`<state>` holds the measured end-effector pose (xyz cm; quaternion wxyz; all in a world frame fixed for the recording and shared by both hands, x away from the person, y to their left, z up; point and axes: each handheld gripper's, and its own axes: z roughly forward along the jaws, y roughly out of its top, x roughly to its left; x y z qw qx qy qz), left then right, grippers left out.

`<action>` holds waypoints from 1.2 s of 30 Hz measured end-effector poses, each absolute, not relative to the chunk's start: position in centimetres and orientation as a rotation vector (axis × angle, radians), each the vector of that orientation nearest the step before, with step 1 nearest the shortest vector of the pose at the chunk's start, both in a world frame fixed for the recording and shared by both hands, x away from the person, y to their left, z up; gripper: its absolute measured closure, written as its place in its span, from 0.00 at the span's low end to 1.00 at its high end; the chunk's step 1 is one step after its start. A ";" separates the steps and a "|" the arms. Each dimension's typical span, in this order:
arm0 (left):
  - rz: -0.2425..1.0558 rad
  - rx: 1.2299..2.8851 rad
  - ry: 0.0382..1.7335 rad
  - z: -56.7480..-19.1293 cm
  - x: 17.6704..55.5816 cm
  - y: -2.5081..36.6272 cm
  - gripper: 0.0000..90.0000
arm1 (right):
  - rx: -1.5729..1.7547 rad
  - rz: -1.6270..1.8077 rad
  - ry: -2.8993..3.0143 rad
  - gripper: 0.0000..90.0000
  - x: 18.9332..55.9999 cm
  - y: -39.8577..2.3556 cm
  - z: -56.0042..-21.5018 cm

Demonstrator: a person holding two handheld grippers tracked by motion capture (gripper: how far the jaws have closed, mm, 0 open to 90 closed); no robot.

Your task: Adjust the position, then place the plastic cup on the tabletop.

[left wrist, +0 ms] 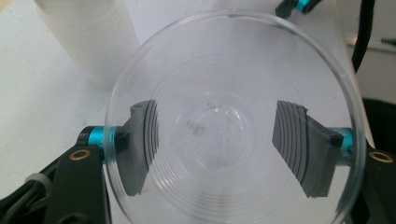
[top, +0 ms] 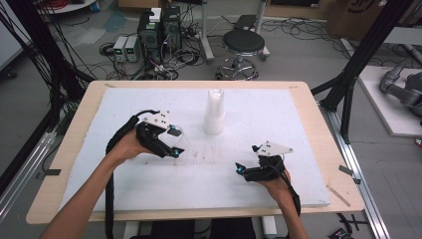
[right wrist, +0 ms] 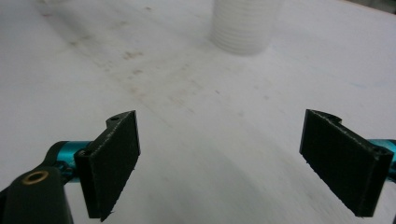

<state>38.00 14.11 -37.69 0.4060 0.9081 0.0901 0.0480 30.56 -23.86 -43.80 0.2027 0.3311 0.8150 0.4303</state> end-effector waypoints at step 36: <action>0.191 2.485 0.234 -37.0 39.7 13.8 0.35 | 1.059 1.181 2.183 0.14 30.1 -26.6 -45.4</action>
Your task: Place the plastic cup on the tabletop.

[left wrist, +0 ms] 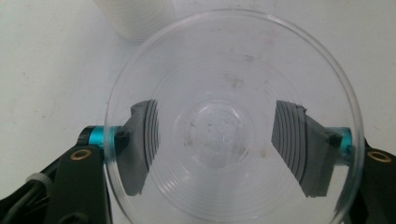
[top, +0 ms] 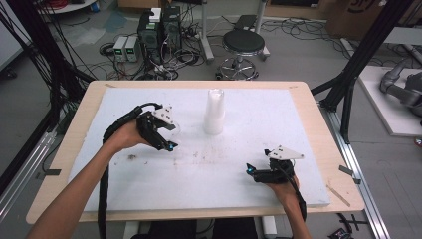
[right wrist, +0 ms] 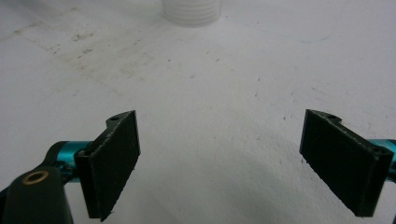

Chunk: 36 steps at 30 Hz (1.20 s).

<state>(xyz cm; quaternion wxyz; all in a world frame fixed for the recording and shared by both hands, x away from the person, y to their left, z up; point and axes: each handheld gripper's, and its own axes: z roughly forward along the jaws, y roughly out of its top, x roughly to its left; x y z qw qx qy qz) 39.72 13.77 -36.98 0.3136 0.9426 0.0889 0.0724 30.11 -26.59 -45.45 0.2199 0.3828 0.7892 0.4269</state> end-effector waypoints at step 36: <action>0.153 2.487 0.362 -41.3 40.9 10.8 0.19 | 1.051 1.241 2.168 0.14 29.8 -27.0 -45.5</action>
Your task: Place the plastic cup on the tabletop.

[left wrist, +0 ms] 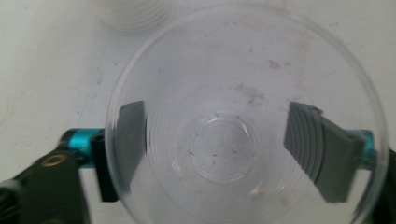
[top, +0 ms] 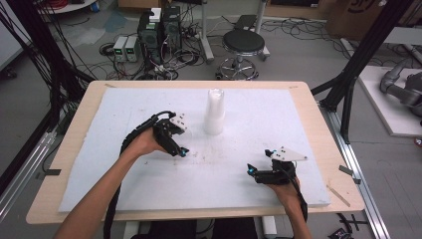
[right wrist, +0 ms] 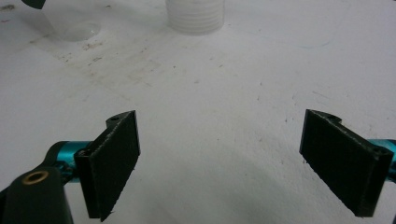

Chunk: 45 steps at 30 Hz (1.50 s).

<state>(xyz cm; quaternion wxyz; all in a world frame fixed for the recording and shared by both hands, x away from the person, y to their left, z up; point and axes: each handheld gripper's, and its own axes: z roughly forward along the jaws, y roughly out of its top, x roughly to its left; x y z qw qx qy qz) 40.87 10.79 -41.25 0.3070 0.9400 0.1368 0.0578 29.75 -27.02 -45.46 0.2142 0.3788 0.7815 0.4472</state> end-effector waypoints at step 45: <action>0.379 1.937 0.673 -44.8 30.8 22.0 0.18 | 1.006 1.286 2.141 0.14 29.2 -27.2 -45.4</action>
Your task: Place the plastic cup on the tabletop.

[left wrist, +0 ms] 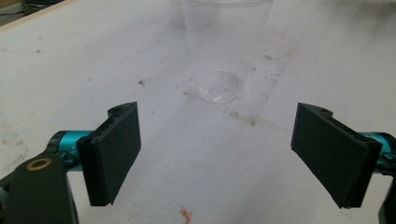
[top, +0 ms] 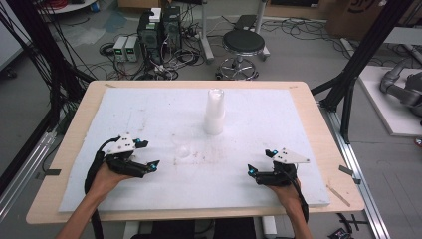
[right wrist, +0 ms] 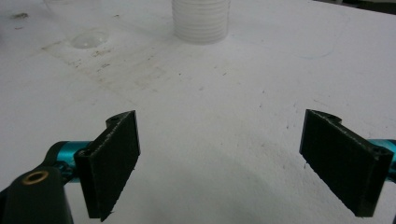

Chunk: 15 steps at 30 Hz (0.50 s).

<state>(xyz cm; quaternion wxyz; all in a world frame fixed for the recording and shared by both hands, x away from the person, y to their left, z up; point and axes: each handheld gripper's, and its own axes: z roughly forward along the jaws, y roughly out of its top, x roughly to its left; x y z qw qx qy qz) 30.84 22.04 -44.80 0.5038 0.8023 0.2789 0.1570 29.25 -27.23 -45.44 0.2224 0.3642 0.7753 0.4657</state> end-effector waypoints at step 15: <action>0.404 1.821 0.690 -46.4 29.5 23.0 0.18 | 1.006 1.324 2.072 0.14 28.8 -27.6 -45.4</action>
